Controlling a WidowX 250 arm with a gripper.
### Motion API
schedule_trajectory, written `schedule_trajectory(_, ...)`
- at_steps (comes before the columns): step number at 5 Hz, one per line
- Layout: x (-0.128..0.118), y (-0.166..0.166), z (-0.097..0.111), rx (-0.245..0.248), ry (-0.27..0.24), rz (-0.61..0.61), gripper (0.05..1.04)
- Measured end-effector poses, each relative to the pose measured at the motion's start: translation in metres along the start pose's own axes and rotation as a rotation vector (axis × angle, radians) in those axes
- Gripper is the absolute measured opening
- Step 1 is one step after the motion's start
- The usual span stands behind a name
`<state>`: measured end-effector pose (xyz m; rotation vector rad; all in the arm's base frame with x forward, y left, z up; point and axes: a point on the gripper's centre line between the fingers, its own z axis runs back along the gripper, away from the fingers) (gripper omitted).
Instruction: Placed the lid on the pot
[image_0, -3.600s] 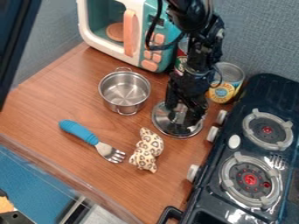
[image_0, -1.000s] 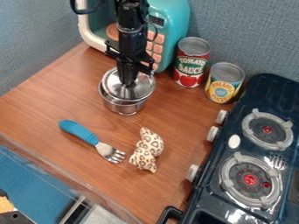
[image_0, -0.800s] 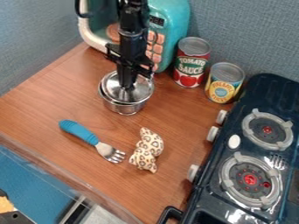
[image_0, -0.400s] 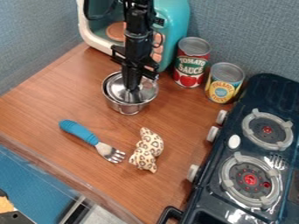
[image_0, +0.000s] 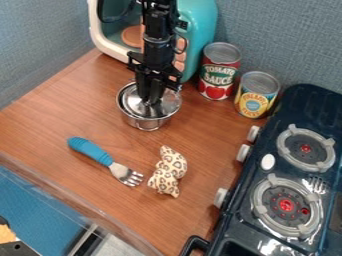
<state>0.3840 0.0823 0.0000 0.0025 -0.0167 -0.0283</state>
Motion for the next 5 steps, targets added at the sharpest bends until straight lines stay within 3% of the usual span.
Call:
schedule_trajectory(1, -0.005, 0.000, -0.001, -0.006, -0.011, 0.008, 0.798)
schedule_trajectory(2, -0.013, 0.003, -0.001, -0.008, -0.002, 0.017, 1.006)
schedule_trajectory(4, -0.018, 0.002, 0.032, -0.019, -0.076, 0.011, 0.999)
schedule_trajectory(5, -0.019, 0.004, 0.058, -0.049, -0.125, 0.003, 0.999)
